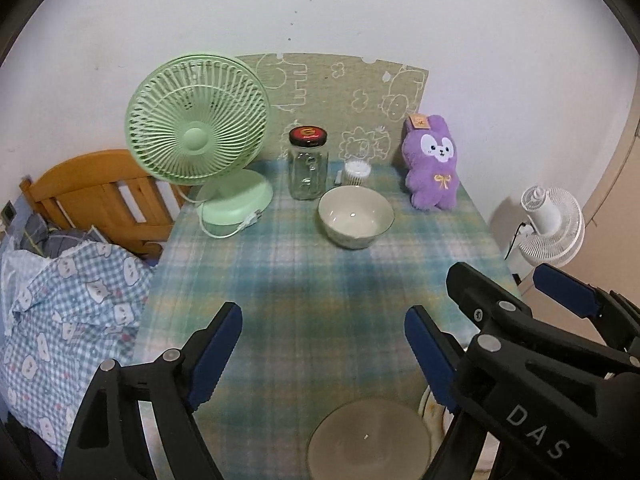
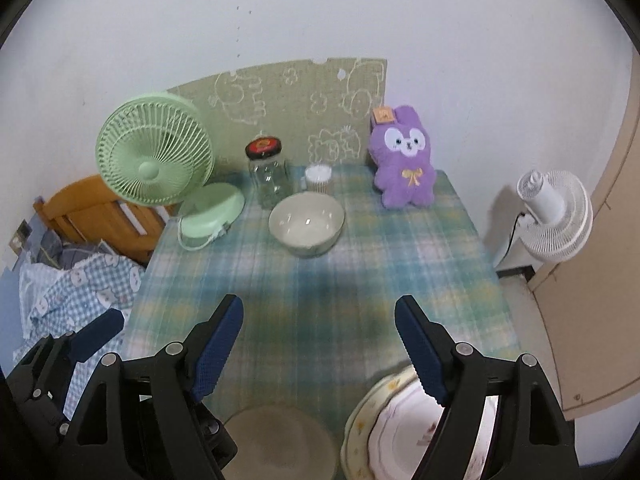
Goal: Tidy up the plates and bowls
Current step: 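Move both grippers to the beige bowl beside the glass jar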
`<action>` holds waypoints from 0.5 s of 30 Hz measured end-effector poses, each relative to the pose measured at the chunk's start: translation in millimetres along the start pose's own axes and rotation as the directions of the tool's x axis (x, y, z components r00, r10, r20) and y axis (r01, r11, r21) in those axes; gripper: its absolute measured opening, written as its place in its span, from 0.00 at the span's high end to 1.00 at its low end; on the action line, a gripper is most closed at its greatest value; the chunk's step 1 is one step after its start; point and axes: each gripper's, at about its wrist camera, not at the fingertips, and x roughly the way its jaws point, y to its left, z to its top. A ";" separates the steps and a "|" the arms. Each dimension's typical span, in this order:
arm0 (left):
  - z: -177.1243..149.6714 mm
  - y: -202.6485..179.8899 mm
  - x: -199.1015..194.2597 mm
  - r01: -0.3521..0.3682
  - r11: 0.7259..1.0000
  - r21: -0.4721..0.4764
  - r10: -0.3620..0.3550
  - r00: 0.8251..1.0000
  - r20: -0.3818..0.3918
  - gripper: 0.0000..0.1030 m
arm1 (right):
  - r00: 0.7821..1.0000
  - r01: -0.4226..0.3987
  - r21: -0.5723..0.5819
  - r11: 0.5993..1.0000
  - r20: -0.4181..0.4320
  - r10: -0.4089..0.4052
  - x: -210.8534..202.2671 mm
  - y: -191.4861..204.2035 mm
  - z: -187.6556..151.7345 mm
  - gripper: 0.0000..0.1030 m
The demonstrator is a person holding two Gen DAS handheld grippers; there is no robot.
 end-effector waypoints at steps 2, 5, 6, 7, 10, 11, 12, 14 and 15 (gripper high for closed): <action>8.0 -3.2 9.5 -0.004 1.000 -0.005 0.004 1.000 0.006 0.18 | 1.000 -0.007 -0.008 1.000 -0.001 0.007 10.7 -4.1 9.8 0.21; 20.0 -7.3 22.6 -0.020 1.000 -0.017 0.020 1.000 0.002 0.18 | 1.000 -0.015 -0.016 1.000 -0.009 0.015 26.3 -10.4 22.5 0.21; 25.5 -9.6 30.0 -0.024 0.999 -0.021 0.024 1.000 0.004 0.18 | 1.000 -0.017 -0.023 1.000 -0.011 0.017 33.7 -12.1 27.9 0.21; 29.3 -11.2 35.2 -0.029 0.999 -0.023 0.029 1.000 0.005 0.18 | 1.000 -0.018 -0.030 0.999 -0.013 0.018 39.9 -13.7 32.3 0.21; 40.5 -14.0 54.2 -0.034 0.999 -0.033 0.034 0.999 -0.002 0.18 | 0.999 -0.026 -0.056 0.998 -0.024 0.025 62.8 -19.2 47.3 0.21; 44.0 -14.9 60.6 -0.030 0.999 -0.036 0.030 1.000 -0.004 0.18 | 0.999 -0.030 -0.064 0.997 -0.028 0.028 74.2 -22.3 53.6 0.21; 48.3 -15.8 68.6 -0.028 0.999 -0.038 0.028 1.000 -0.005 0.18 | 0.999 -0.037 -0.069 0.997 -0.034 0.034 83.3 -24.6 58.3 0.21; 57.4 -18.0 86.2 -0.029 0.999 -0.044 0.028 0.999 -0.016 0.18 | 0.998 -0.049 -0.074 0.996 -0.043 0.046 99.3 -29.1 66.2 0.21; 61.5 -20.0 93.5 -0.031 0.998 -0.045 0.031 0.999 -0.020 0.18 | 0.998 -0.054 -0.075 0.996 -0.049 0.050 109.0 -31.2 70.5 0.21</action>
